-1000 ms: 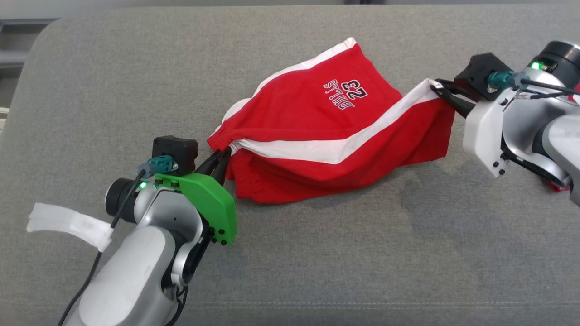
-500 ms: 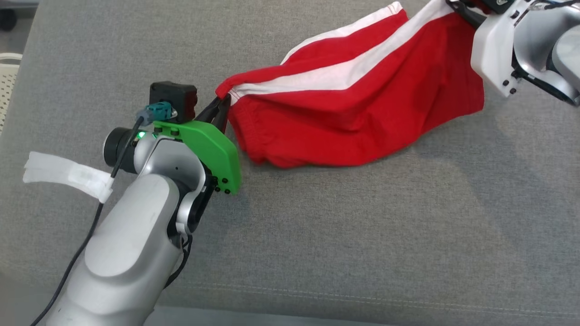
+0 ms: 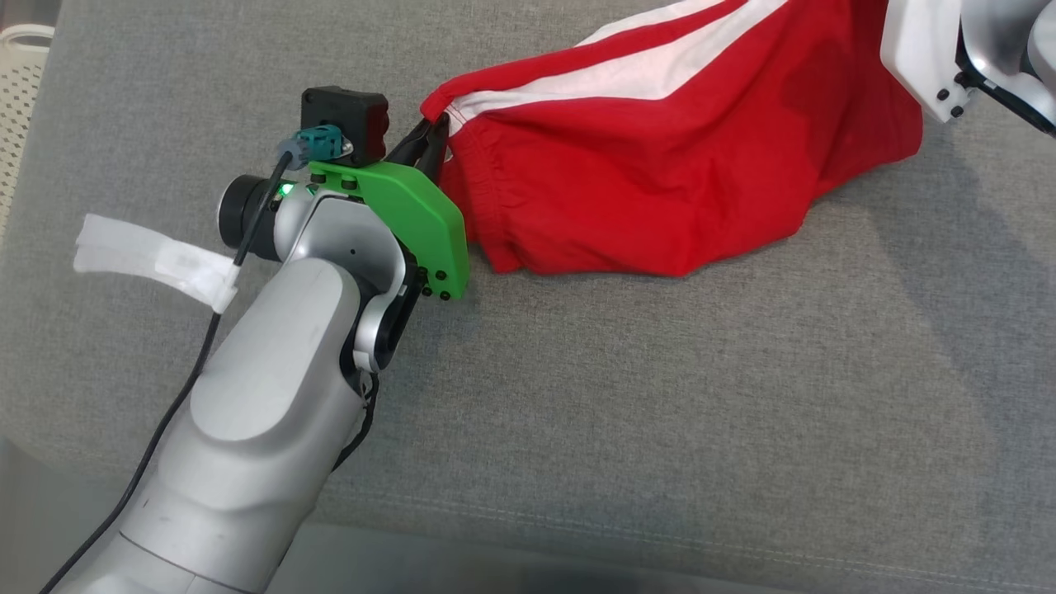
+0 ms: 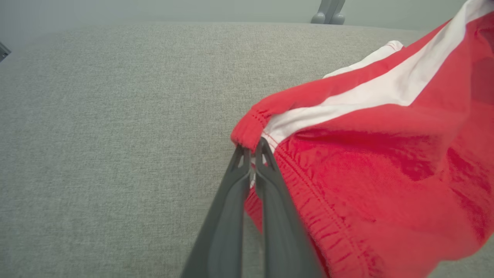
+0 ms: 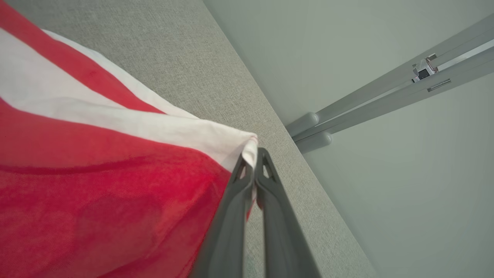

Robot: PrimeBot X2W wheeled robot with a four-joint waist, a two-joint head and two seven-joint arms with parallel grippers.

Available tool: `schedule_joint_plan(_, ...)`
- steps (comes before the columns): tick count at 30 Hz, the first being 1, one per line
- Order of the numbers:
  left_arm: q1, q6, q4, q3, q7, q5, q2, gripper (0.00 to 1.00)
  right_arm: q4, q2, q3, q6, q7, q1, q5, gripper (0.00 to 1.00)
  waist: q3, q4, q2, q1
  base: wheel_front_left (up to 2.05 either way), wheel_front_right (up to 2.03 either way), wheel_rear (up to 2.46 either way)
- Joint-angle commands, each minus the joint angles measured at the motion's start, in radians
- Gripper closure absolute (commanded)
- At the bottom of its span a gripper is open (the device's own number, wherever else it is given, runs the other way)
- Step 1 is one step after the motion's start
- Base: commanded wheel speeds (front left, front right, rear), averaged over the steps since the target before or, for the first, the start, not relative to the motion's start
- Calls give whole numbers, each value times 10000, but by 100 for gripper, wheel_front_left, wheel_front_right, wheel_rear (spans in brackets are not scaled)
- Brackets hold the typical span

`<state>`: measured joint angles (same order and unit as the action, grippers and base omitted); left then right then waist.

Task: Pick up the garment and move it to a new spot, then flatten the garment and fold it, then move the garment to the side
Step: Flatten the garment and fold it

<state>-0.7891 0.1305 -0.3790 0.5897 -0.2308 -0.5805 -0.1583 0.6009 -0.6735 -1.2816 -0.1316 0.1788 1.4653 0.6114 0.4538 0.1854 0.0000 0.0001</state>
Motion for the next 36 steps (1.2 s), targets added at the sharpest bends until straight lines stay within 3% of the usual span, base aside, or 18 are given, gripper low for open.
schedule_joint_plan(1,-271,-51,-150,20,68,41,44,100,118,-1,-5,19,31,78,-78,100,218,129,0,-1,0,0,0)
schedule_joint_plan(11,-991,-196,-1057,14,325,-45,328,100,946,350,-4,19,-529,388,24,100,607,282,0,-1,0,0,0)
schedule_joint_plan(12,-1066,-221,-1119,29,337,-38,348,90,1037,415,1,19,-602,457,95,100,628,288,0,-1,0,0,0)
schedule_joint_plan(13,-1138,-230,-1173,44,384,-19,371,38,1108,489,1,19,-669,474,123,100,643,292,0,-1,0,0,0)
schedule_joint_plan(14,-1209,-232,-1225,45,431,3,390,0,1183,553,-2,19,-715,452,73,44,649,296,0,-1,0,0,0)
schedule_joint_plan(15,-1261,-230,-1272,37,511,12,411,0,1271,603,-4,19,-809,475,64,0,653,300,0,-1,0,0,0)
schedule_joint_plan(25,-935,-285,-1426,-14,1193,40,202,0,2798,1168,358,19,-2210,230,896,0,115,195,0,-1,0,0,0)
schedule_joint_plan(36,1535,601,-66,-1008,3800,-335,-149,0,4284,1897,1313,19,-3696,-1608,1924,0,-1690,-146,0,-1,0,0,0)
